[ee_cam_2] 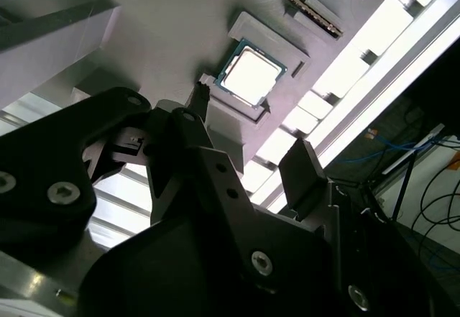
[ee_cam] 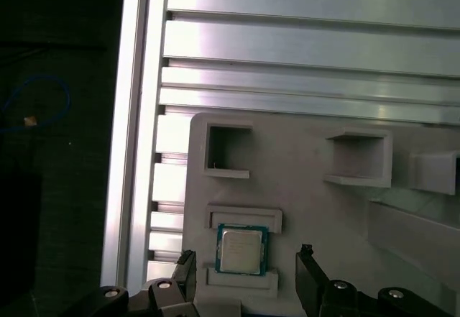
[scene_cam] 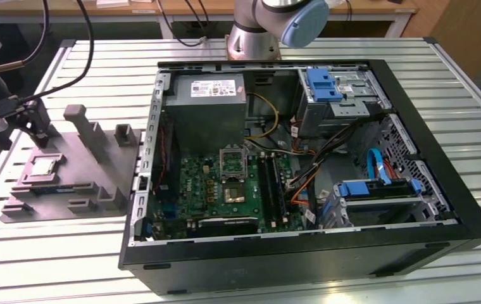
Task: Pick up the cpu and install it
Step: 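Pick up the cpu and move it towards the insertion slot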
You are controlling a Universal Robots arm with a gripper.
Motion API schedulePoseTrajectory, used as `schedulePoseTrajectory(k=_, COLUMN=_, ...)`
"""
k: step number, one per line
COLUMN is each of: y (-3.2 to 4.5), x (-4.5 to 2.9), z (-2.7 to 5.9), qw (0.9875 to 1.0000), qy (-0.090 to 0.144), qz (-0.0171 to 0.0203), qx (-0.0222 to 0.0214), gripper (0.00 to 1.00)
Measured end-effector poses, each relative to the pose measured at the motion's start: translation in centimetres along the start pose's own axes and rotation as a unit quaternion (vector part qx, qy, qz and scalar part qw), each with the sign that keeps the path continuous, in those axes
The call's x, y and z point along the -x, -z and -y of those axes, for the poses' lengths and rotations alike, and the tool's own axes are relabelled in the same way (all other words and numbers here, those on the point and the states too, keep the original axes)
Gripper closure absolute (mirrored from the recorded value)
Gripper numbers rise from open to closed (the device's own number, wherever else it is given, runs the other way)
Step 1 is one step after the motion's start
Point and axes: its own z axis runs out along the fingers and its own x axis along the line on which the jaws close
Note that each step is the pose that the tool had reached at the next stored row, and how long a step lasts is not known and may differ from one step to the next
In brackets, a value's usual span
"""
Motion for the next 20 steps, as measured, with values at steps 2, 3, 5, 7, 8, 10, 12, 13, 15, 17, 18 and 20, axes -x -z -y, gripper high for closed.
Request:
schedulePoseTrajectory(k=2, y=-0.05, x=0.0, z=0.06, qw=1.0, qy=0.0, qz=0.0001, qx=0.001, gripper=0.34)
schedulePoseTrajectory(k=3, y=-0.05, x=0.0, z=0.05, qw=1.0, qy=0.0, qz=0.0, qx=0.0013, gripper=0.34)
schedulePoseTrajectory(k=5, y=-0.07, x=0.01, z=0.07, qw=1.0, qy=0.0, qz=0.0002, qx=0.0016, gripper=0.34)
schedulePoseTrajectory(k=7, y=-0.1, x=0.0, z=0.07, qw=1.0, qy=-0.002, qz=0.0002, qx=0.0016, gripper=0.34)
schedulePoseTrajectory(k=8, y=-0.11, x=0.0, z=0.07, qw=1.0, qy=-0.004, qz=0.0002, qx=0.0016, gripper=0.34)
schedulePoseTrajectory(k=10, y=-0.13, x=0.0, z=0.07, qw=1.0, qy=-0.008, qz=0.0004, qx=0.0016, gripper=0.34)
schedulePoseTrajectory(k=12, y=-0.14, x=0.0, z=0.07, qw=1.0, qy=-0.009, qz=0.0004, qx=0.0016, gripper=0.34)
schedulePoseTrajectory(k=13, y=-0.16, x=0.0, z=0.07, qw=1.0, qy=-0.009, qz=0.0005, qx=0.0016, gripper=0.34)
schedulePoseTrajectory(k=15, y=-0.17, x=0.0, z=0.07, qw=1.0, qy=-0.009, qz=0.0005, qx=0.0016, gripper=0.34)
schedulePoseTrajectory(k=17, y=-0.18, x=0.0, z=0.07, qw=1.0, qy=-0.009, qz=0.0005, qx=0.0016, gripper=0.34)
schedulePoseTrajectory(k=18, y=-0.18, x=0.0, z=0.08, qw=1.0, qy=-0.009, qz=0.0005, qx=0.0016, gripper=0.34)
schedulePoseTrajectory(k=20, y=-0.18, x=0.0, z=0.07, qw=1.0, qy=-0.009, qz=0.0005, qx=0.0016, gripper=0.34)
